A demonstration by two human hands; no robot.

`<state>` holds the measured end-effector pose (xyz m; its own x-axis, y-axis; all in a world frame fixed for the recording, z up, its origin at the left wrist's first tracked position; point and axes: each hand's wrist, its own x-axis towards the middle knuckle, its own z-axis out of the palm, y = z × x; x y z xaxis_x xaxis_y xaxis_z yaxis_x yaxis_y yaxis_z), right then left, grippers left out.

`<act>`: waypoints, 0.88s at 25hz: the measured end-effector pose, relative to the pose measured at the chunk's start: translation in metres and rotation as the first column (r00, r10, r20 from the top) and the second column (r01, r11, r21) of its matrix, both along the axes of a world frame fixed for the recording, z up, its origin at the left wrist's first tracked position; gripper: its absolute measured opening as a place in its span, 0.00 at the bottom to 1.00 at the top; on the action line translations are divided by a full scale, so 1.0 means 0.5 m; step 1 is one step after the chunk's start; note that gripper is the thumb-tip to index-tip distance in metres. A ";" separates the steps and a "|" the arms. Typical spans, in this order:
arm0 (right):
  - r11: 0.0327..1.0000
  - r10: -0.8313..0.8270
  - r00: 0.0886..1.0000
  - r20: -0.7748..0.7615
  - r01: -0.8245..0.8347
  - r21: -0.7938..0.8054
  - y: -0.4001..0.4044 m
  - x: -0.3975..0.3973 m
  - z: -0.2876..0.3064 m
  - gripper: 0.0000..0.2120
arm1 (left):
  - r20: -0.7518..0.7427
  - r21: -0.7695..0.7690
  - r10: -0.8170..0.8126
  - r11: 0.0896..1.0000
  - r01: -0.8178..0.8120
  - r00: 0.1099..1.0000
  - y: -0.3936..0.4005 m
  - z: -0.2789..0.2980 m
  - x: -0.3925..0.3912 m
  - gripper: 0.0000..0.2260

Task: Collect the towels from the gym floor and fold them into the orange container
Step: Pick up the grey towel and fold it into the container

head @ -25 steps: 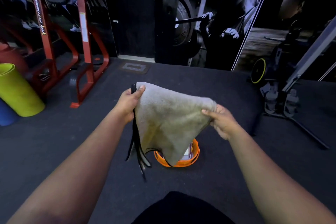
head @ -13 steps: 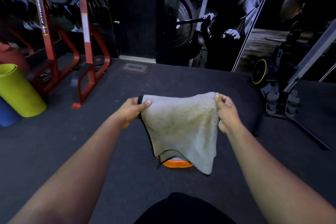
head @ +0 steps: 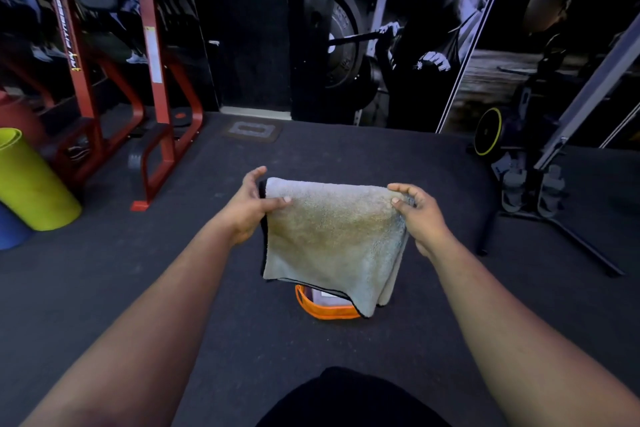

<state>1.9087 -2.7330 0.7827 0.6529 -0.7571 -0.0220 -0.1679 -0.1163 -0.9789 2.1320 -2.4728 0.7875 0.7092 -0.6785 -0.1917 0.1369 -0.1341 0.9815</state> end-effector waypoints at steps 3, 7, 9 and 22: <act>0.999 0.030 0.999 0.012 -0.030 0.040 -0.009 -0.005 -0.007 0.15 | 0.182 0.099 -0.065 0.994 0.048 0.981 -0.003 0.002 0.008 0.37; 0.999 0.017 1.000 -0.003 -0.017 0.045 -0.009 -0.006 -0.005 0.23 | 0.156 0.107 0.135 0.982 -0.152 0.978 -0.009 0.002 0.012 0.31; 0.999 0.029 0.999 -0.039 -0.030 -0.028 -0.019 -0.004 -0.006 0.30 | 0.103 0.090 0.225 0.968 -0.235 0.969 -0.011 -0.002 0.008 0.31; 0.989 0.087 0.996 -0.003 -0.086 0.119 -0.052 -0.014 -0.017 0.52 | -0.047 0.076 0.126 0.990 -0.122 0.991 -0.047 0.008 -0.004 0.45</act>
<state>1.9015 -2.7593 0.7741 0.7150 -0.6897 -0.1144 -0.1706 -0.0134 -0.9853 2.1298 -2.4963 0.7915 0.7749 -0.5687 -0.2759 0.2073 -0.1838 0.9609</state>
